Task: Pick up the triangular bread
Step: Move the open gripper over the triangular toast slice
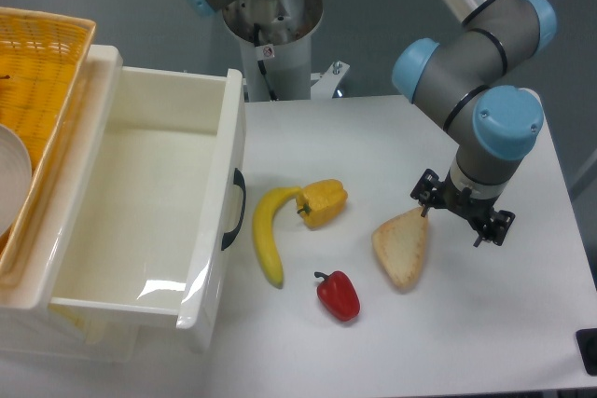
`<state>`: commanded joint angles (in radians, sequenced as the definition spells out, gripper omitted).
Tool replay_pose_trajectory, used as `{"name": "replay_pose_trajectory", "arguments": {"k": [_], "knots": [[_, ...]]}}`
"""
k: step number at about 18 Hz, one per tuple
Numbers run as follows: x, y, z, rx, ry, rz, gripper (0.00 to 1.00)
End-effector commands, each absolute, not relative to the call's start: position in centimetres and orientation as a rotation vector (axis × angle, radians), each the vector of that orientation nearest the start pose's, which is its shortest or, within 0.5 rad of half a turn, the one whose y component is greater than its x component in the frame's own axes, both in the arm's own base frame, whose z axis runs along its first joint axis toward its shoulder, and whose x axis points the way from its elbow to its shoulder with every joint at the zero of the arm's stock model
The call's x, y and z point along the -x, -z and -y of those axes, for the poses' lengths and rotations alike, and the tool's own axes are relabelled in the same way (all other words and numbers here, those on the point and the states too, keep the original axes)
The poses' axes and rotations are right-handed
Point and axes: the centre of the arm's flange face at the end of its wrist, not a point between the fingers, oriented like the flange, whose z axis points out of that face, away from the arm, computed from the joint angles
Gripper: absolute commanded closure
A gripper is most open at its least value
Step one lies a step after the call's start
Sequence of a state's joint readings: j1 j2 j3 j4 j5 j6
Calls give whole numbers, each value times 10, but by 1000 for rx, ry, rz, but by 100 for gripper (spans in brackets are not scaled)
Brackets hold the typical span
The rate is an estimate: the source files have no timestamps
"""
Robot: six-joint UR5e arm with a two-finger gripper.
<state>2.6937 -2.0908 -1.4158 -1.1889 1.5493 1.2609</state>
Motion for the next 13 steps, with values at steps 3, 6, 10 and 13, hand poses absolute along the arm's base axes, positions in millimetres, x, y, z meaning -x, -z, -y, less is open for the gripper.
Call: {"name": "replay_pose_trajectory", "arguments": {"k": [3,6,10,13], "knots": [[551,-289,-415,3110,-3,-220,0],[548,-282,-412,3116,19,-218,0],[541,-266,-405,3115,62,-270,0],[544,-261,-392,3116,79,-248,0]]}}
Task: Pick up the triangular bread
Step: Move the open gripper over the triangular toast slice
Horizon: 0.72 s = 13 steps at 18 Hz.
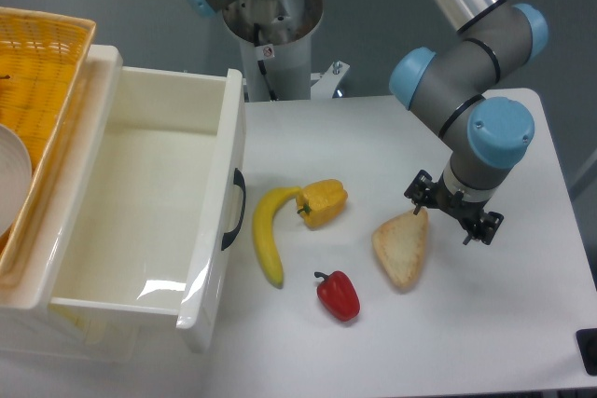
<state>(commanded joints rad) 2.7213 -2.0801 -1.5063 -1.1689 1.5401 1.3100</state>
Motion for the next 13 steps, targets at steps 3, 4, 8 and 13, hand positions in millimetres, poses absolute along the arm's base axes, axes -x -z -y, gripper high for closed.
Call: {"name": "replay_pose_trajectory", "arguments": {"k": [3,4,8,13], "knots": [[536,-247,-389,3125,113,-246,0],[534,-242,-388,3124,110,-246,0],[525,-230,-386,3122,104,-241,0],[518,-221,-383,3130,129,-256,0]]}}
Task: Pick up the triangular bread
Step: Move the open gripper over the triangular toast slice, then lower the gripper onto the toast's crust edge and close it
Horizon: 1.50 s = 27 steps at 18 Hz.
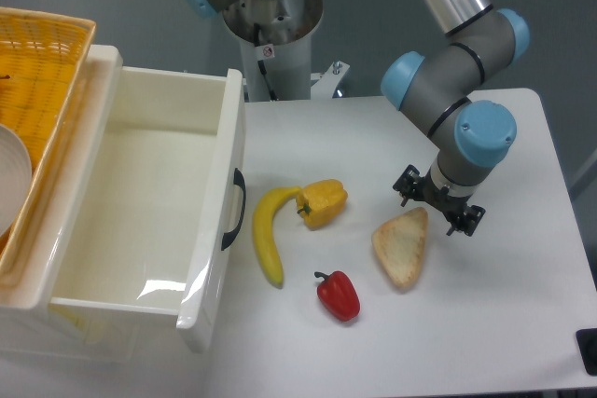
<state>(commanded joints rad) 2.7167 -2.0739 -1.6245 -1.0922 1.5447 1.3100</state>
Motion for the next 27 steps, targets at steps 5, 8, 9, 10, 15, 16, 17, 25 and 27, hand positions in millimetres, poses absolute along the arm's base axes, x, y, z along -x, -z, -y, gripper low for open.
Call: {"name": "replay_pose_trajectory", "arguments": {"k": [5,8,9,10,15,16,17,25,27], "knots": [[511,-205,-383,3131,111,-264,0],[509,-200,-388,3132,105,-278,9],[509,-200,-388,3133,102,-279,24],[510,-202,-387,3132,98,-276,41],[513,-205,-387,3134,87,-274,94],[514,-205,-388,3133,85,-276,100],[515,-207,-388,3132,80,-276,100],[535,-241,-400,3109,-16,-273,100],[543,-256,-403,3114,-9,-278,100]]}}
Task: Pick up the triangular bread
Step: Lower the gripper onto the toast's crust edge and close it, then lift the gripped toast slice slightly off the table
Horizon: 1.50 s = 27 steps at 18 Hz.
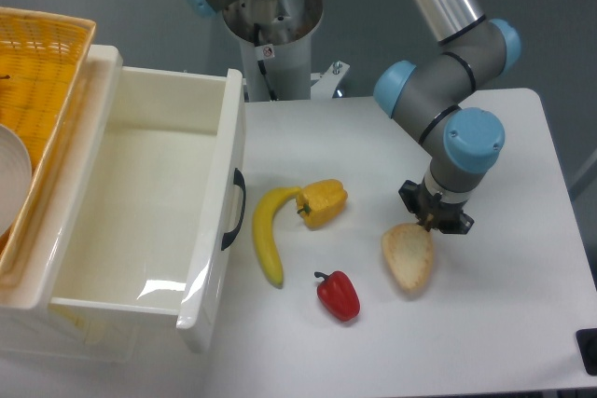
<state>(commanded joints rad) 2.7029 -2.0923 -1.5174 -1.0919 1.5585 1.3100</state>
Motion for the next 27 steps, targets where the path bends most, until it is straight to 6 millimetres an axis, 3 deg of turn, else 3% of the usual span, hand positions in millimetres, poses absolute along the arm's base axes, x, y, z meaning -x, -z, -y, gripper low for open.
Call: {"name": "replay_pose_trajectory", "arguments": {"k": [4,8,13,27], "knots": [[560,-279,-410,3129,53,-288,100],[560,-288,-412,3113,50,-464,100],[569,-304,-415,3111,75,-471,100],[573,-317,-417,3094,52,-520,100]]}}
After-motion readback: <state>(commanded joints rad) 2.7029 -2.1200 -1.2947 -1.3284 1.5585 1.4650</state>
